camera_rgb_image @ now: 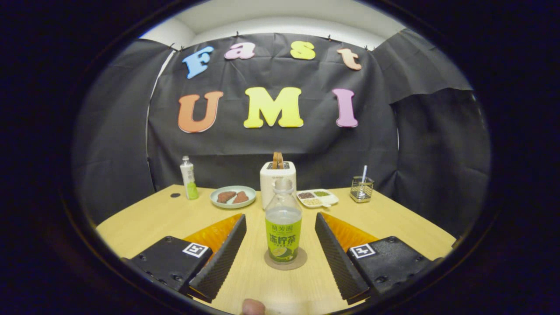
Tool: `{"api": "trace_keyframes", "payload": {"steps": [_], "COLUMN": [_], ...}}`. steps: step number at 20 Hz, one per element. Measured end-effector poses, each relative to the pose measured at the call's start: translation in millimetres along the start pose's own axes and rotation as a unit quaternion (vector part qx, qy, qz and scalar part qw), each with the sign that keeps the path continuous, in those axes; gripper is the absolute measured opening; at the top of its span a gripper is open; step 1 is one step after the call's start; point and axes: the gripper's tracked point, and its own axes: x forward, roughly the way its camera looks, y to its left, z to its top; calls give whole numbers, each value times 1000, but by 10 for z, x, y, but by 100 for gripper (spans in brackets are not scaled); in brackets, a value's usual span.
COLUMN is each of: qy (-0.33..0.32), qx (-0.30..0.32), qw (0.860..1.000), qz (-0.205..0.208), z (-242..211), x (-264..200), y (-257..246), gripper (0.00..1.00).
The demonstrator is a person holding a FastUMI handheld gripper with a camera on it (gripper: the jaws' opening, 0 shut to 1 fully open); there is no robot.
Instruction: Take the bottle from table, then pour the juice into the cup, finally place the bottle on the coaster
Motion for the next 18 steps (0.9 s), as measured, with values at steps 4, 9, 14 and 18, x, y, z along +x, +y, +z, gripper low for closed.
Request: {"api": "trace_keyframes", "payload": {"steps": [4, 9, 14, 18], "qy": [-40, -63, -63, -60], "qx": [-6, -7, -4, -24], "qw": [999, 998, 998, 998], "qz": [2, 3, 25, 28], "z": [285, 318, 81, -123], "x": [-500, -1064, -1526, -1830], "y": [-36, -45, 75, 93], "gripper": [100, 100, 100, 100]}}
